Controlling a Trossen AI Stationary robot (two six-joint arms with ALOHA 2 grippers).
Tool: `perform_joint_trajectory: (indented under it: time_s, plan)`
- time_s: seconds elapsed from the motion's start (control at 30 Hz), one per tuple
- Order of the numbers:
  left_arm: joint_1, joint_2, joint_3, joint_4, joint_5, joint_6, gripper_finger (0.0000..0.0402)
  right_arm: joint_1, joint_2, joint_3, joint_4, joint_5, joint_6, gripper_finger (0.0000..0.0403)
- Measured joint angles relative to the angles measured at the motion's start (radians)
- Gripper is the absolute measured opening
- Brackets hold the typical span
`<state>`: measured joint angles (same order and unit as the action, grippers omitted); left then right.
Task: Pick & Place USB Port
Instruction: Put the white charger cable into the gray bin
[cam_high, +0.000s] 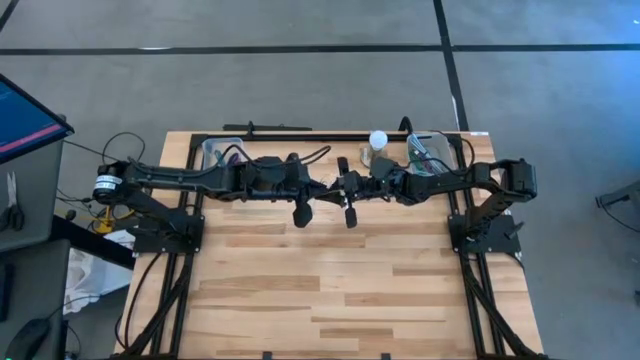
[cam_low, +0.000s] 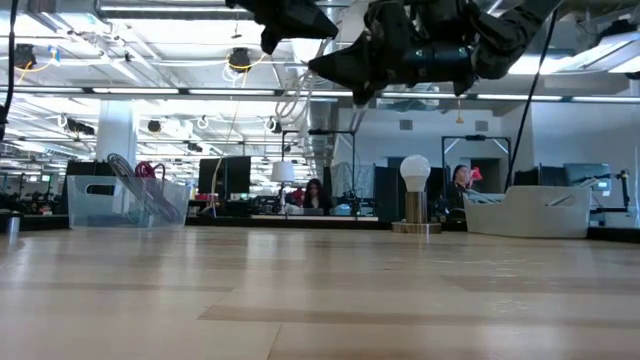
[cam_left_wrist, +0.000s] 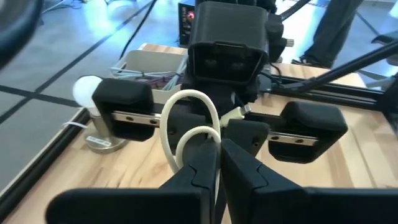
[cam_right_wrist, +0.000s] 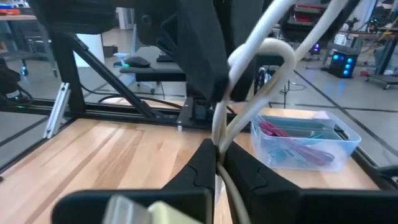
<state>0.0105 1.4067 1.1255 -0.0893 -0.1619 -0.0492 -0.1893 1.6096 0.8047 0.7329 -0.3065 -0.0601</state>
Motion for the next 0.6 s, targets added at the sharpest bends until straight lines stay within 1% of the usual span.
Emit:
perform_joint_trajectory:
  time_s: [0.13, 0.27, 0.47, 0.6]
  plan:
    - [0.000, -0.010, 0.000, -0.008, -0.007, 0.000, 0.0042, -0.021, 0.000, 0.000, -0.027, -0.004, -0.001, 0.0003]
    - [0.000, -0.036, -0.002, -0.017, -0.006, 0.016, 0.0069, -0.033, -0.003, -0.010, -0.010, -0.007, -0.003, 0.0002]
    - [0.000, -0.079, 0.002, -0.030, -0.006, 0.019, 0.0106, -0.059, -0.045, -0.055, -0.045, -0.007, -0.003, 0.0001]
    - [-0.011, -0.086, -0.017, -0.057, -0.007, 0.019, 0.0134, -0.091, -0.113, -0.086, -0.019, -0.003, -0.003, 0.0001]
